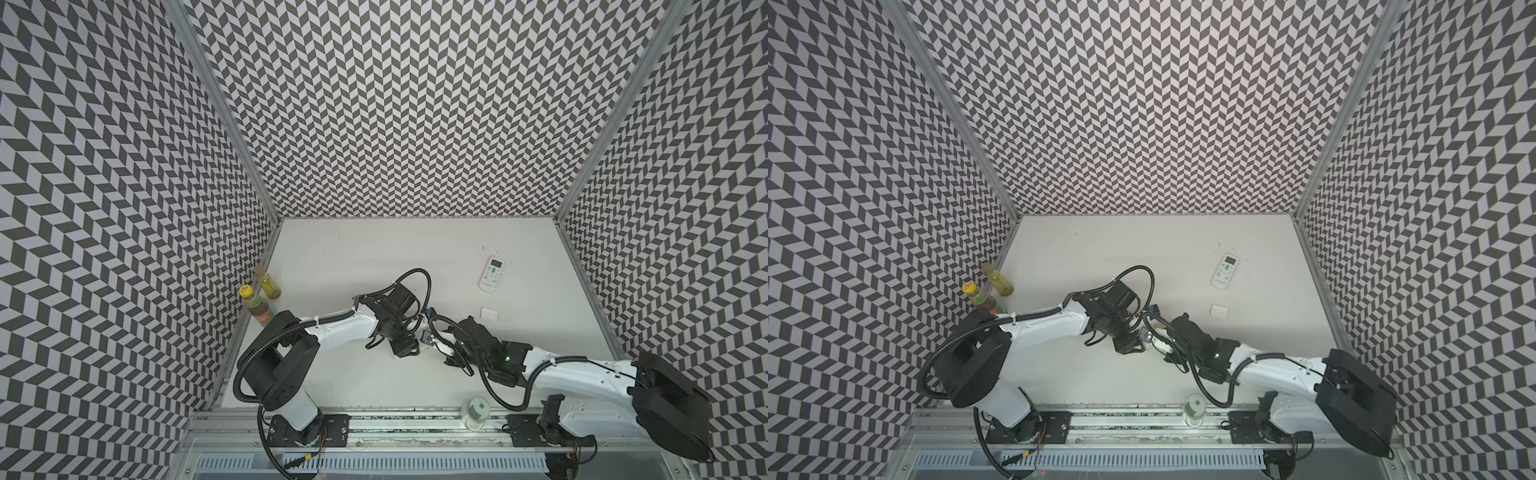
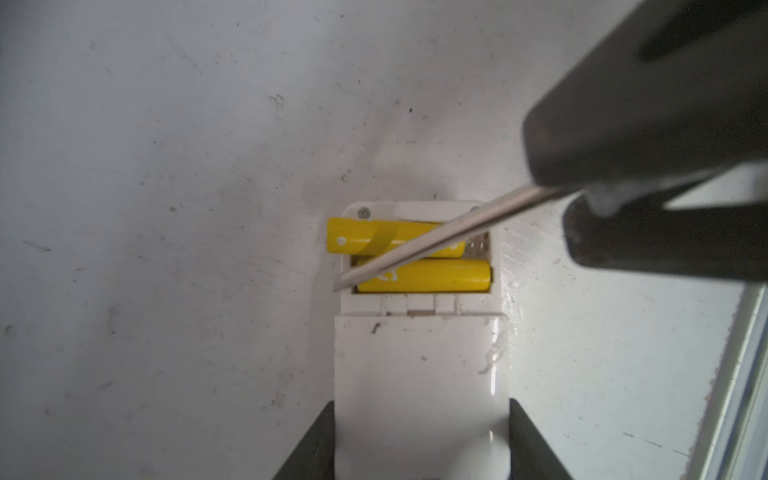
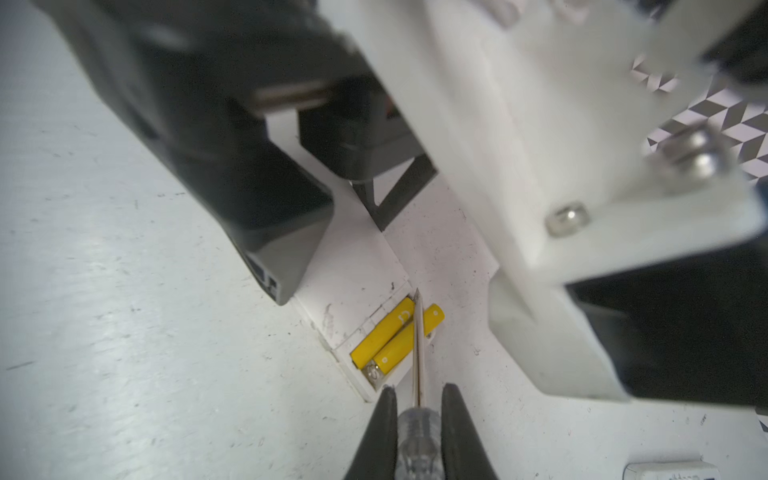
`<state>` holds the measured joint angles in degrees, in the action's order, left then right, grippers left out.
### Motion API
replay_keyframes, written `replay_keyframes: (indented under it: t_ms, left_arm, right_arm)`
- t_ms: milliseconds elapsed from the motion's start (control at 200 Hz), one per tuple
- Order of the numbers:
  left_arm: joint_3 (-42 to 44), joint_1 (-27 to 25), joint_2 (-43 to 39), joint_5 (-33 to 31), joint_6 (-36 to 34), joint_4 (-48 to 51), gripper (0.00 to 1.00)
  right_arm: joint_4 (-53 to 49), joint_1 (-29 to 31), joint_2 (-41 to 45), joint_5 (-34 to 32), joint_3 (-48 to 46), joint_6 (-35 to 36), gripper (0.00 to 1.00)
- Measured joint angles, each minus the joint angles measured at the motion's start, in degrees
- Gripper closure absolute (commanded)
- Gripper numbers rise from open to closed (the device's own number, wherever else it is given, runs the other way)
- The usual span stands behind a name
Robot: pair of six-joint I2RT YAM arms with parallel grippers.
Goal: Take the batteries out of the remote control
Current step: 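Lever the loosened upper battery up and out of its slot with the screwdriver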
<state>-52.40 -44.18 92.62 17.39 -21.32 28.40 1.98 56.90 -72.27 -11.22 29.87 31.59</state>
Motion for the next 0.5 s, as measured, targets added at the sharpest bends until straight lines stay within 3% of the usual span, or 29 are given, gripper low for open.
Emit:
replay_keyframes:
  t_ms: [501]
  left_arm:
    - [0.11, -0.07, -0.04, -3.06, -0.35, -2.05, 0.82]
  right_arm:
    - [0.68, -0.68, -0.17, -2.19, 0.09, -0.17, 1.0]
